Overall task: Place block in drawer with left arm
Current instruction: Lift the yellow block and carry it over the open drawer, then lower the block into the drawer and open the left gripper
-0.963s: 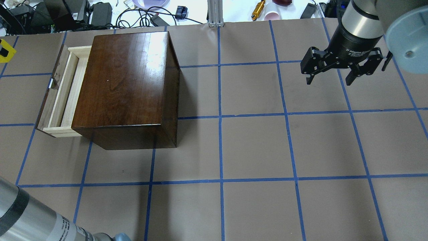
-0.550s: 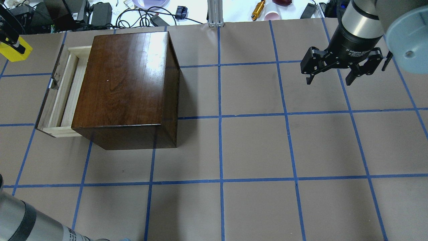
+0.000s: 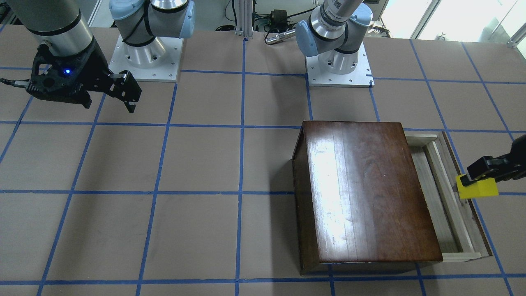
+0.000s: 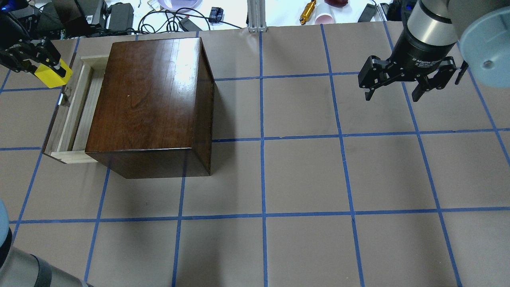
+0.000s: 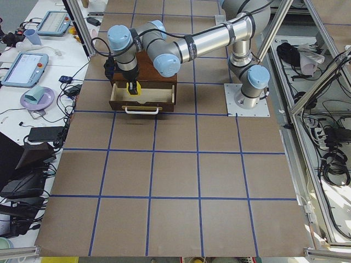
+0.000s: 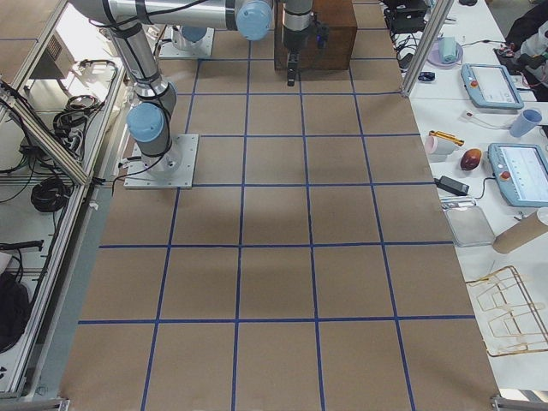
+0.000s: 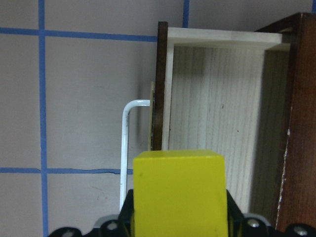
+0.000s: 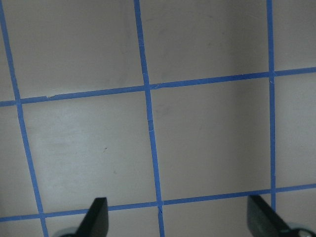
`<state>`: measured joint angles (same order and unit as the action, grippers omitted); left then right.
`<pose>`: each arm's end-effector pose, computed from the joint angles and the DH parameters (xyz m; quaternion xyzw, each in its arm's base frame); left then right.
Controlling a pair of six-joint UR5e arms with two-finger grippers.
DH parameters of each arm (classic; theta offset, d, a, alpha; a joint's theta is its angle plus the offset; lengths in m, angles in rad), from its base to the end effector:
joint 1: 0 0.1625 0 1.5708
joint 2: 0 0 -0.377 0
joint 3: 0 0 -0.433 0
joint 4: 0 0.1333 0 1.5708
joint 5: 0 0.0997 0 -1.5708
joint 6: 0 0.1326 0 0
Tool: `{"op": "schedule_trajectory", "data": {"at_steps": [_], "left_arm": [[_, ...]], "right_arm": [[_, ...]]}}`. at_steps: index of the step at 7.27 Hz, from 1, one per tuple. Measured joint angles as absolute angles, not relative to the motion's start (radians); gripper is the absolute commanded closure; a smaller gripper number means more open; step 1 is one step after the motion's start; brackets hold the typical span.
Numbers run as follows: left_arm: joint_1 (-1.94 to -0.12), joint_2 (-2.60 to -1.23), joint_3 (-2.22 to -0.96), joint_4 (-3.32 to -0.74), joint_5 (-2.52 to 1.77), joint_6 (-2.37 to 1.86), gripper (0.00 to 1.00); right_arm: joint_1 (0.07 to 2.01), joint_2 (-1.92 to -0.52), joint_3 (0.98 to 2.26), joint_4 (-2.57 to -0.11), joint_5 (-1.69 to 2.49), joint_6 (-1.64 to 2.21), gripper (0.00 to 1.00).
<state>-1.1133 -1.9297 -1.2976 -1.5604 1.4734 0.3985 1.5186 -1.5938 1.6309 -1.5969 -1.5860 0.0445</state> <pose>0.1574 -0.6507 0.3393 0.0313 -0.9976 -0.0140 0.0599 0.1039 -0.5284 0.3897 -0.0483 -0.9988 -0.0055 0.0076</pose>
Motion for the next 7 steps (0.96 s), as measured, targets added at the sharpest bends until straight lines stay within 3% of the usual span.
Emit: {"op": "schedule_trajectory", "data": {"at_steps": [4,7], "left_arm": [[-1.129,-1.93,-1.441,-1.425,1.472,0.397,1.0],[-1.13,-1.941,-1.465,-1.415,1.47,0.398,1.0]], "right_arm": [[1.518,-1.594,1.631,-1.597,-1.586,0.044,0.0],[1.519,-1.594,1.631,-1.597,-1.586,0.044,0.0]]}}
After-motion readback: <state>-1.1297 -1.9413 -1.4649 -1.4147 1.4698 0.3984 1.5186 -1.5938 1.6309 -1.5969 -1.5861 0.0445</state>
